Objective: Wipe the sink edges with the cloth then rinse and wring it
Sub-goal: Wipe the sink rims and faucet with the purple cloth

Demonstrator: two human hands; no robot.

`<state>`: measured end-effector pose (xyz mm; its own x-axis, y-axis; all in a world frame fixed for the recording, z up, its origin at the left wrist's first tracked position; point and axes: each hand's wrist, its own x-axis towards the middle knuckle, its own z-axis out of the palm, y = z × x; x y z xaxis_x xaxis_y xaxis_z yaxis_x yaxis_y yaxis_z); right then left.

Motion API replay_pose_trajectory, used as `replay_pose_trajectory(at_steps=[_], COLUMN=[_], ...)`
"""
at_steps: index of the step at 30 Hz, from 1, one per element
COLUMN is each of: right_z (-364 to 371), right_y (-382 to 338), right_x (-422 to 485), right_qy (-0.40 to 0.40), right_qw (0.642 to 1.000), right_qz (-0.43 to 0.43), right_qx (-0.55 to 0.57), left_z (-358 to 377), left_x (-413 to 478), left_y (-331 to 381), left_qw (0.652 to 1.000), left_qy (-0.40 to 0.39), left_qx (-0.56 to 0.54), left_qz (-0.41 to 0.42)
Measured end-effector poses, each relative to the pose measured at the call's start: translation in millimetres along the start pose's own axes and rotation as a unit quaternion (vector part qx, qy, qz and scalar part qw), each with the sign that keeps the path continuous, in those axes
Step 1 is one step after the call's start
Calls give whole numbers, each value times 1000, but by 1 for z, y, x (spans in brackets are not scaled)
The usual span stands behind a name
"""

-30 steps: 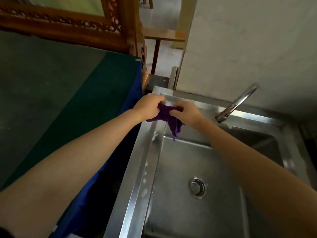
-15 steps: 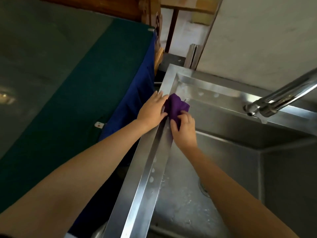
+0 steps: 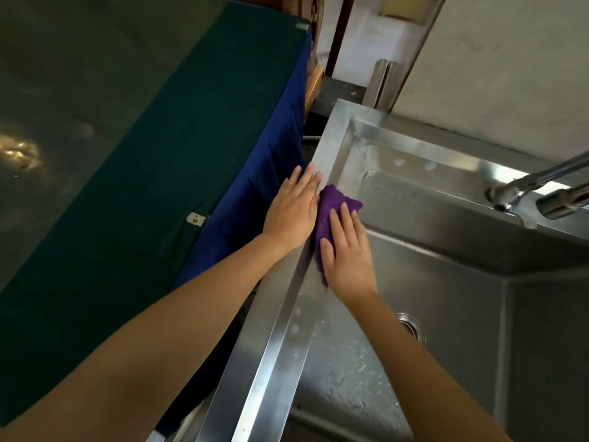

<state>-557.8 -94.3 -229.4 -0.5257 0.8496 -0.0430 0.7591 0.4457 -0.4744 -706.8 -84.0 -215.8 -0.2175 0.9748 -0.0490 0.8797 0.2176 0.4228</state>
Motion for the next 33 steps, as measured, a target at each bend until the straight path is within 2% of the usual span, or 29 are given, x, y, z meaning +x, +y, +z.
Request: replay_pose_trajectory(at_steps=[4,8,14,17,26,33], right_z=[14,10,-17,-20,-5,-29], right_y=[-25,-22,9,20,3,17], right_x=[-38,-12,71,91,44,116], right_qy=[23,44,24,16,55,56], right_qw=[996,995,995,998,997,996], right_qz=[41,76,64,42,24,54], right_qx=[-75,-54,-67,-33,41,-45], left_z=[0,-1,0,1,2,2], left_x=[-1,-1,-2,-3,-1,-3], left_y=[-2,0,-1,-2,-1,9], left_qw=[1000,1000,999,999,999,997], left_qy=[-12,-19,-11,-7,12,40], left_qx=[-3,7,35,50,49,61], left_qz=[1,-1,1,3,-1,-2])
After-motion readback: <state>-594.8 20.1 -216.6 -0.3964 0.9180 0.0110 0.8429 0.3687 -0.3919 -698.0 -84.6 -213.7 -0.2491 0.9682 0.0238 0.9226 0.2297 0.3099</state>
